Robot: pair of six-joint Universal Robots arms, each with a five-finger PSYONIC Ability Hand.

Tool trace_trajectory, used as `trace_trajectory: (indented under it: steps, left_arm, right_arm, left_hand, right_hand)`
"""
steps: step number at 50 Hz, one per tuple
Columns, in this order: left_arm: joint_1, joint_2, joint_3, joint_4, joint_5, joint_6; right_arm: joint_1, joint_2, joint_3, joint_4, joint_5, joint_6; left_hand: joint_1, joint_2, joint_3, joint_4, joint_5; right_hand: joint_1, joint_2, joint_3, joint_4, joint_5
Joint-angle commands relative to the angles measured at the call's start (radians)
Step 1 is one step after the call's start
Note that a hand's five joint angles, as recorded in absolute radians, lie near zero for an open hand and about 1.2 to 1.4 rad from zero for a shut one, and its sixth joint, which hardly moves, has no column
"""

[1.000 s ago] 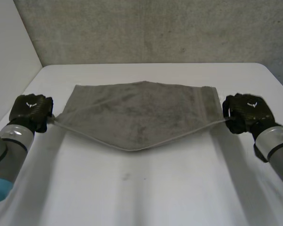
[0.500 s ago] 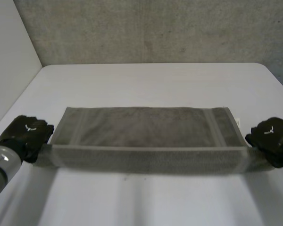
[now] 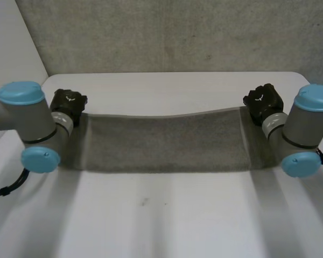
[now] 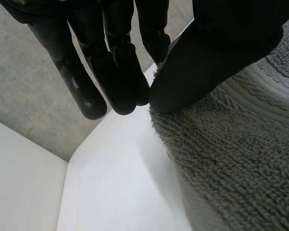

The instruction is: Fold the towel.

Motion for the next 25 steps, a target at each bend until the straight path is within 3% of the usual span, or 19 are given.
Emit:
trace_trajectory:
  steps: [1, 2, 3, 4, 5, 6, 16, 18, 25]
  left_arm:
    - [-0.019, -0.126, 0.152, 0.001, -0.042, 0.006]
    - [-0.022, -0.131, 0.151, 0.001, -0.041, 0.009]
    - [-0.022, -0.131, 0.151, 0.001, -0.041, 0.009]
    - [-0.028, -0.131, 0.148, -0.001, -0.044, 0.012]
    - [-0.028, -0.131, 0.148, -0.001, -0.044, 0.012]
    - [-0.037, -0.126, 0.146, -0.003, -0.051, 0.012]
    - [-0.059, 0.084, -0.021, 0.004, -0.048, -0.005]
    - [-0.060, 0.199, -0.128, 0.010, -0.045, -0.023]
    - [-0.056, 0.392, -0.392, 0.086, -0.033, -0.120]
  right_arm:
    - [0.006, 0.143, -0.120, -0.028, 0.045, -0.017]
    - [0.006, 0.151, -0.124, -0.028, 0.046, -0.015]
    - [0.006, 0.151, -0.124, -0.028, 0.046, -0.015]
    - [0.006, 0.151, -0.121, -0.028, 0.049, -0.012]
    - [0.006, 0.151, -0.121, -0.028, 0.049, -0.012]
    - [0.006, 0.140, -0.113, -0.027, 0.048, -0.005]
    - [-0.007, -0.153, 0.050, -0.005, 0.013, 0.209]
    - [-0.008, -0.258, 0.140, 0.057, -0.041, 0.265]
    - [-0.094, -0.346, 0.306, 0.252, -0.142, 0.290]
  left_hand:
    - [0.208, 0.179, 0.180, 0.179, 0.188]
    - [-0.033, -0.062, -0.061, -0.061, -0.053]
    - [-0.036, -0.064, -0.064, -0.064, -0.055]
    - [-0.646, -0.675, -0.674, -0.674, -0.666]
    - [-0.652, -0.681, -0.680, -0.680, -0.672]
    - [-1.014, -1.043, -1.042, -1.042, -1.034]
    - [-1.014, -1.043, -1.042, -1.042, -1.034]
    - [-1.014, -1.043, -1.042, -1.042, -1.034]
    - [-1.014, -1.043, -1.042, -1.042, -1.034]
  right_hand:
    - [0.423, 0.218, 0.210, 0.203, 0.228]
    - [-0.253, -0.458, -0.467, -0.473, -0.448]
    - [-0.260, -0.465, -0.473, -0.480, -0.455]
    - [-0.799, -1.004, -1.012, -1.019, -0.993]
    - [-0.799, -1.004, -1.012, -1.019, -0.993]
    - [-0.799, -1.004, -1.012, -1.019, -0.993]
    - [-0.799, -1.004, -1.012, -1.019, -0.993]
    - [-0.799, -1.004, -1.012, -1.019, -0.993]
    - [-0.769, -0.974, -0.982, -0.989, -0.963]
